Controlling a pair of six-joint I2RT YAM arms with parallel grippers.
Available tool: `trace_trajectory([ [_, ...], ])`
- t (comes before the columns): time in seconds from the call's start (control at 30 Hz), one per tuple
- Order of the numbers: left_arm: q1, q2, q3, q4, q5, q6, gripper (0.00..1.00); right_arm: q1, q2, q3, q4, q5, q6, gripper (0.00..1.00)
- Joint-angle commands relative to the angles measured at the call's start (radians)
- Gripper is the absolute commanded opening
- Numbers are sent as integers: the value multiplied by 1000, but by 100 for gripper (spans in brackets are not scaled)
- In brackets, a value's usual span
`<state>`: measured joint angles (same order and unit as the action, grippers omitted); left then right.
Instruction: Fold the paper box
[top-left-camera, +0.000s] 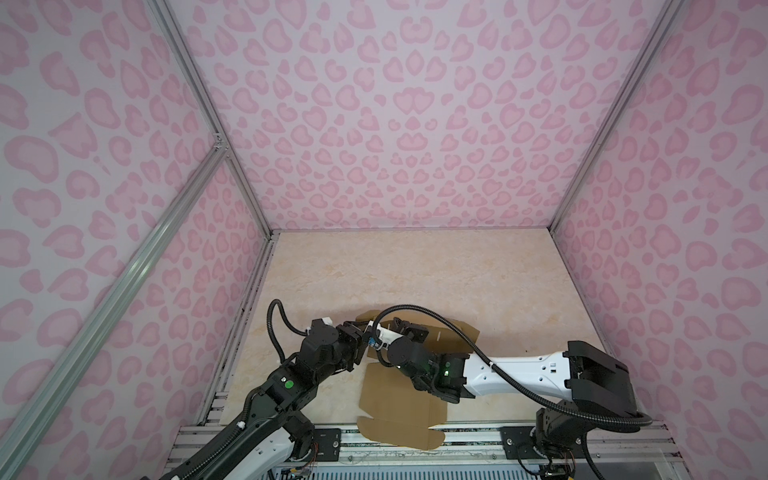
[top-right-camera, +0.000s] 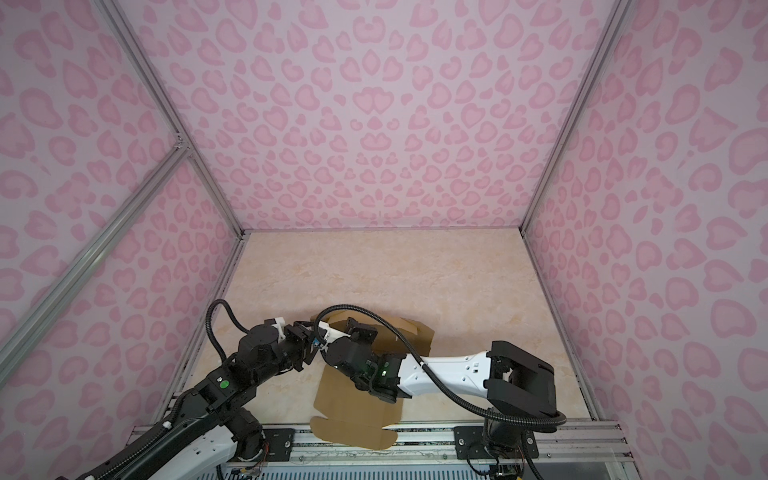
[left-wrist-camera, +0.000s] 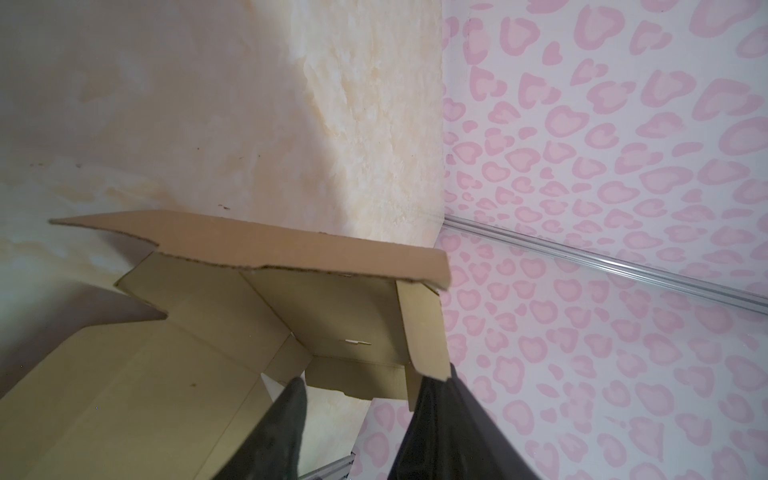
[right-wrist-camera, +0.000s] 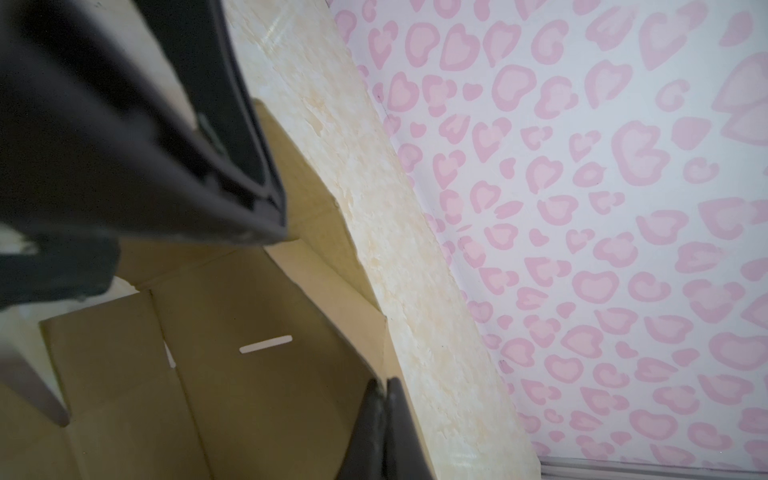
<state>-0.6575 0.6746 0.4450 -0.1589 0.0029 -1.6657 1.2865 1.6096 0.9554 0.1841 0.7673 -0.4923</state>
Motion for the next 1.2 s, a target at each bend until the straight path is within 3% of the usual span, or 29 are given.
trace_trajectory([
  [0.0, -13, 13, 7, 63, -52, -22, 50, 8, 3, -13, 25, 9, 13, 0],
  [0.13, -39, 40, 0, 81, -63, -45, 41, 18, -1, -34, 62, 22, 16, 0],
  [0.4, -75, 13, -10, 92, -142, -73, 37, 39, 7, -53, 119, 42, 23, 0],
  [1.17, -91, 6, -35, 116, -178, -127, 18, 71, -3, -116, 271, 89, 33, 0],
])
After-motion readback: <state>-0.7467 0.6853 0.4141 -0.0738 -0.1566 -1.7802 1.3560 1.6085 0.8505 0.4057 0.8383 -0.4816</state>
